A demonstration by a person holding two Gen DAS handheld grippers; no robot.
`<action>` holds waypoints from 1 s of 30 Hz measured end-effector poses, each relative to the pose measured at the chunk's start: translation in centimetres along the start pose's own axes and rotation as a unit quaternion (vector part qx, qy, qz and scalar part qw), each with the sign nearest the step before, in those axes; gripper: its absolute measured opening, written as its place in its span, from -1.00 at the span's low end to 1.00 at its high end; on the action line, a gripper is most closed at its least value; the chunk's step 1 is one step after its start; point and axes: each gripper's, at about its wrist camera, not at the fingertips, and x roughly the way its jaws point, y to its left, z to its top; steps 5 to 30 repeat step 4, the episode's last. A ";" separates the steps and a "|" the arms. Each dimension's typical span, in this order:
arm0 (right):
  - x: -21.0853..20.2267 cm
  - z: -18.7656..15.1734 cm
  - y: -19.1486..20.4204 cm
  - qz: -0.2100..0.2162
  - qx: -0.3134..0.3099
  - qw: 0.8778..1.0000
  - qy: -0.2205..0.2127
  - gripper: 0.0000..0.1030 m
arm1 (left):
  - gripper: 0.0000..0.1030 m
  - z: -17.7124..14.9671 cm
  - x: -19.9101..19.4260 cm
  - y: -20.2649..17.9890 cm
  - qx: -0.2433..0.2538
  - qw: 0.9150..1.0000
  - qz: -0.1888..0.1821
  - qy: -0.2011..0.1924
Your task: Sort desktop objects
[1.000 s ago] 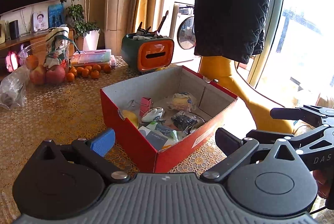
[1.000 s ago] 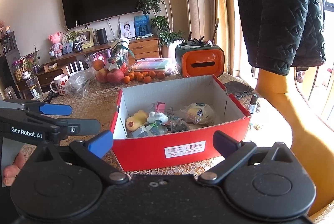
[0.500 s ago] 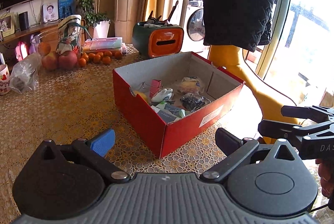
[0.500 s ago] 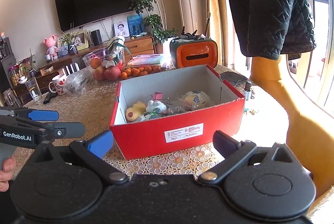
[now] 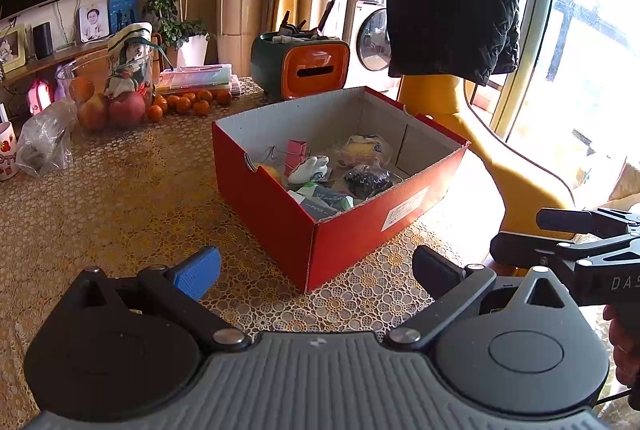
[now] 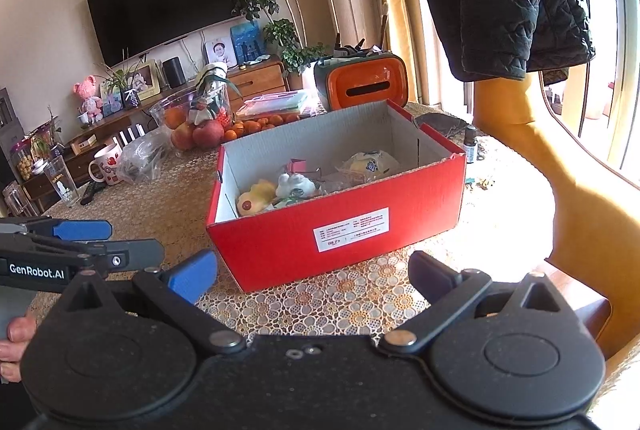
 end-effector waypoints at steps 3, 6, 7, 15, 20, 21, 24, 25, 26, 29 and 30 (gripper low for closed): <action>0.1 0.0 0.0 -0.001 0.003 1.000 0.000 0.98 | 0.99 -0.1 0.1 0.0 -0.003 1.000 -0.003 0.004; 0.1 0.0 0.0 -0.001 0.004 1.000 0.000 0.98 | 0.99 -0.1 0.2 0.0 -0.004 1.000 -0.002 0.005; 0.1 0.0 0.0 -0.001 0.004 1.000 0.000 0.98 | 0.99 -0.1 0.2 0.0 -0.004 1.000 -0.002 0.005; 0.1 0.0 0.0 -0.001 0.004 1.000 0.000 0.98 | 0.99 -0.1 0.2 0.0 -0.004 1.000 -0.002 0.005; 0.1 0.0 0.0 -0.001 0.004 1.000 0.000 0.98 | 0.99 -0.1 0.2 0.0 -0.004 1.000 -0.002 0.005; 0.1 0.0 0.0 -0.001 0.004 1.000 0.000 0.98 | 0.99 -0.1 0.2 0.0 -0.004 1.000 -0.002 0.005; 0.1 0.0 0.0 -0.001 0.004 1.000 0.000 0.98 | 0.99 -0.1 0.2 0.0 -0.004 1.000 -0.002 0.005; 0.1 0.0 0.0 -0.001 0.004 1.000 0.000 0.98 | 0.99 -0.1 0.2 0.0 -0.004 1.000 -0.002 0.005; 0.1 0.0 0.0 -0.001 0.004 1.000 0.000 0.98 | 0.99 -0.1 0.2 0.0 -0.004 1.000 -0.002 0.005; 0.1 0.0 0.0 -0.001 0.004 1.000 0.000 0.98 | 0.99 -0.1 0.2 0.0 -0.004 1.000 -0.002 0.005; 0.1 0.0 0.0 -0.001 0.004 1.000 0.000 0.98 | 0.99 -0.1 0.2 0.0 -0.004 1.000 -0.002 0.005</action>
